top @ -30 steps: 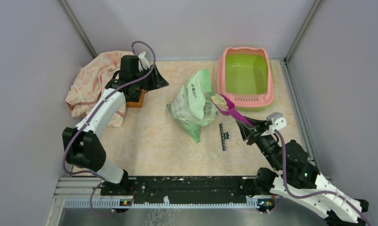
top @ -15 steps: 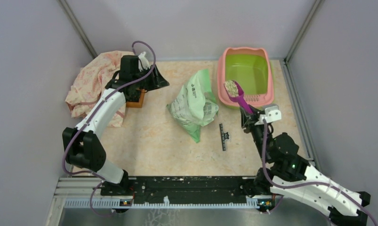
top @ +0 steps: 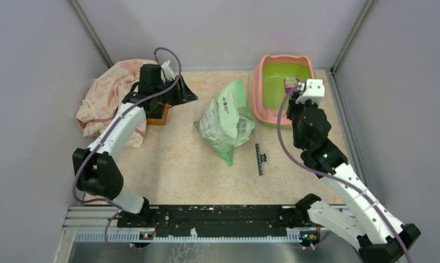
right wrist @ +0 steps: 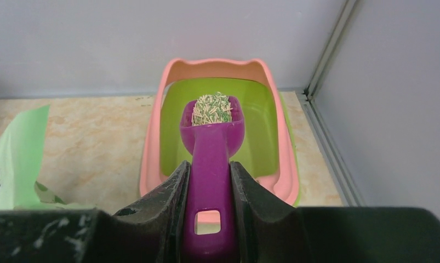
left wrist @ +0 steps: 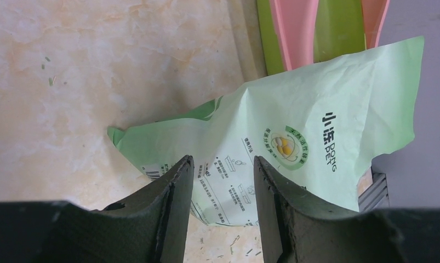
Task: Fill the litter box with clean litter
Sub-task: Pour the cat litter into the litter box.
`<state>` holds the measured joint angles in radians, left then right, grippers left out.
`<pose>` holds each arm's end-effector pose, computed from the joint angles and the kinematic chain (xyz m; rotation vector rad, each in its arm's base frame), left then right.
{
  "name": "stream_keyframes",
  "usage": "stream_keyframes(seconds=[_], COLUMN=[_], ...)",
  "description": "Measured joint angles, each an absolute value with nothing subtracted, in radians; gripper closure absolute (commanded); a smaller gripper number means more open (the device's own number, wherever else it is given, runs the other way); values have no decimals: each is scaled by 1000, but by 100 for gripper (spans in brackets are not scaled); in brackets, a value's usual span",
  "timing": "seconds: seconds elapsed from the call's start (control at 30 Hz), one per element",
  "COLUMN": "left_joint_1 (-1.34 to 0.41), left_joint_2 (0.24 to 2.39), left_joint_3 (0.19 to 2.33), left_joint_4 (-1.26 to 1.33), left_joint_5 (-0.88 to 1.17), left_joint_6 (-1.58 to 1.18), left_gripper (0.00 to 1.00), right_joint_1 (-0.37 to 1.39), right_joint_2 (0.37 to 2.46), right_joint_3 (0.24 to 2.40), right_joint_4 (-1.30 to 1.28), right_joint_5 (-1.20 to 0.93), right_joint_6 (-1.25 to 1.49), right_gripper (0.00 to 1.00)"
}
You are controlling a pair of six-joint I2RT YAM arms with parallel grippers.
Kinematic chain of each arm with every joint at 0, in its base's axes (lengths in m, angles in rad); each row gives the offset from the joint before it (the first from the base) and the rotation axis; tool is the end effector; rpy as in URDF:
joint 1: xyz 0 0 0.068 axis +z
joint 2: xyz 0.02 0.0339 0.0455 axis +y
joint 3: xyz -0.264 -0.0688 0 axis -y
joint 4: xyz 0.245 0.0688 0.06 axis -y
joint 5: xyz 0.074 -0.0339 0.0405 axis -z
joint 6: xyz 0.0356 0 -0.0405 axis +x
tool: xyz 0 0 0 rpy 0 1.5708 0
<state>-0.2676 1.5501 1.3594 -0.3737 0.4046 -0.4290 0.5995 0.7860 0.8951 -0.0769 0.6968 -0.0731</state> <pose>0.3402 -0.1078 0.3328 0.0698 2.2001 -0.8326 0.1546 0.0780 0.3899 0.0349 1.5469 -0.1188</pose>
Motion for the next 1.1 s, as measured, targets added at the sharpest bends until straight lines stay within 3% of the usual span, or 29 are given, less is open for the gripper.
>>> stream_keyframes(seconds=[0.4, 0.67, 1.1], left_joint_1=[-251, -250, -246], left_joint_2=[1545, 1525, 1518], left_joint_3=[1356, 1341, 1336], left_joint_4=[-368, -359, -360], left_joint_5=[444, 457, 457], left_joint_6=[-429, -429, -429], left_gripper=[49, 49, 49], right_joint_1=[236, 145, 146], right_joint_2=[1197, 1444, 1422], right_joint_3=[1196, 1394, 1452], right_joint_4=[-259, -432, -529], right_joint_5=[320, 162, 95], right_joint_6=[67, 91, 76], right_gripper=[100, 100, 100])
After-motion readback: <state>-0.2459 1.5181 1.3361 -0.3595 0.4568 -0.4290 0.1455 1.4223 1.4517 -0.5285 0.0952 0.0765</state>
